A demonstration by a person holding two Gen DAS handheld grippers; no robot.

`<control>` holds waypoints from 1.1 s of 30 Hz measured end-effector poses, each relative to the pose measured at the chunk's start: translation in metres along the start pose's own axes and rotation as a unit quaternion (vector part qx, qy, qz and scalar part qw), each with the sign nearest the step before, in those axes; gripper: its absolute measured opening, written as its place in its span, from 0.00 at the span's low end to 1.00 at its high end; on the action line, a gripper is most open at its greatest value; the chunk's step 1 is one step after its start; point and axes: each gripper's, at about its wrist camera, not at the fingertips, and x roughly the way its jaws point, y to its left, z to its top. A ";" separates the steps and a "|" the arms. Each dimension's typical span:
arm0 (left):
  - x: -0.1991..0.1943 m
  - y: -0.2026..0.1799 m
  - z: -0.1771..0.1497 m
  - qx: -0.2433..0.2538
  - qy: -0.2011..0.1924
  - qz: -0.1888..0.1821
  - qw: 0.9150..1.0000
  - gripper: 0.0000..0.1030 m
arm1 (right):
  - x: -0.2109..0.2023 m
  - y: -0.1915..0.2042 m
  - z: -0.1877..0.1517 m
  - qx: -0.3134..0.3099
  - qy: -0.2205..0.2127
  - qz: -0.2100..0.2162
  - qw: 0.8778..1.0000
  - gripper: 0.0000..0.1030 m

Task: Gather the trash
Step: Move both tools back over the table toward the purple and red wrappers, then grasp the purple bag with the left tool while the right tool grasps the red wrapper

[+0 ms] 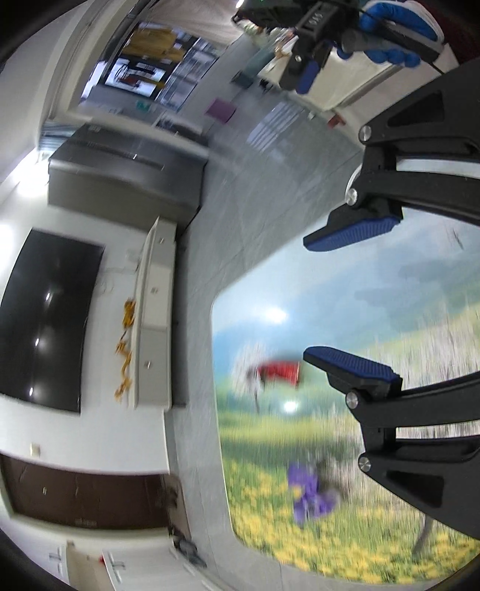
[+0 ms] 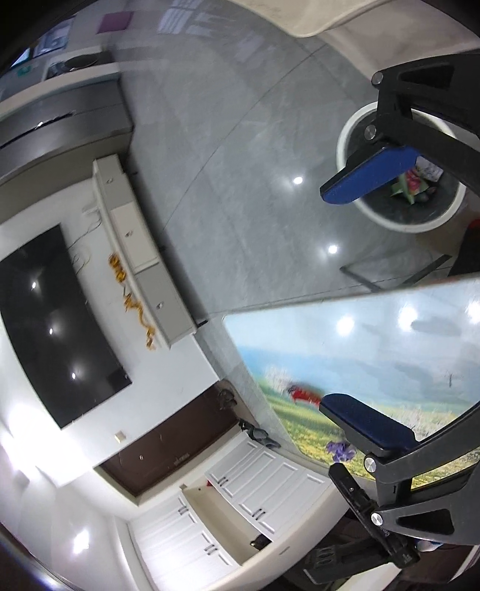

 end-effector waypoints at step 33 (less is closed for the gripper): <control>0.036 0.246 -0.034 -0.177 0.047 0.070 0.981 0.50 | 0.215 0.172 -0.005 -0.136 0.148 0.051 0.978 1.00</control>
